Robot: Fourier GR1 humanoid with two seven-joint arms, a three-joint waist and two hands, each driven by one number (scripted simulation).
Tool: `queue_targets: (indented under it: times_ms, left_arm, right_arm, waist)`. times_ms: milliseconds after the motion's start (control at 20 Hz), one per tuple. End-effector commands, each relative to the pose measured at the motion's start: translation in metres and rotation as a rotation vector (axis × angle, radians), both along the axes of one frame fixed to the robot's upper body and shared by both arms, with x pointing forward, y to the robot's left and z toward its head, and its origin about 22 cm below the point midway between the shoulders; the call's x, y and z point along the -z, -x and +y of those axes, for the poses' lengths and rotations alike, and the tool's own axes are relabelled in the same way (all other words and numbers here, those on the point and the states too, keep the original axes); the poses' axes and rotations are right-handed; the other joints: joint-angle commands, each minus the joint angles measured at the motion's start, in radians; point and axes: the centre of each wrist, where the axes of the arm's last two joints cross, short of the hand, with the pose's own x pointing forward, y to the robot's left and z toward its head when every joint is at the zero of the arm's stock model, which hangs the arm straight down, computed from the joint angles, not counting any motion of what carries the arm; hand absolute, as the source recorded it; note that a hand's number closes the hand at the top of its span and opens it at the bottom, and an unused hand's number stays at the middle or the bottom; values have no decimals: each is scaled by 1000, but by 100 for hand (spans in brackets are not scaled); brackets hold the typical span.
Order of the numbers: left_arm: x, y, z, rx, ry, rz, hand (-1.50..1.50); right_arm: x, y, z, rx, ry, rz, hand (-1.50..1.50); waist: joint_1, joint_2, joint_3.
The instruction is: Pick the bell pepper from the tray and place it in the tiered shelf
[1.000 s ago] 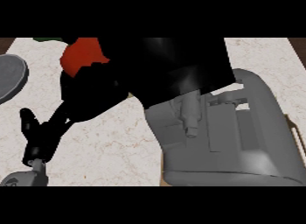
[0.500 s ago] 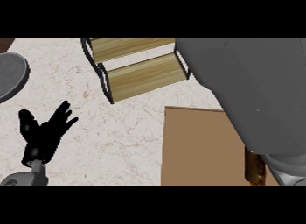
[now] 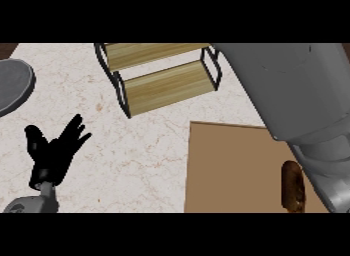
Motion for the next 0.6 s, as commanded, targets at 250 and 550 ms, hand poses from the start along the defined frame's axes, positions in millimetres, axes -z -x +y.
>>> queue_targets:
  times_ms: [250,550]
  left_arm:
    - [9,2,3,2,13,42,0]
    - [-1,-3,-2,-14,-8,57,0]
  right_arm:
    - [32,-32,9,21,16,-16,150]
    - [55,-47,11,16,31,-64,150]
  waist:
    - [0,3,-4]
    - [6,6,-4]
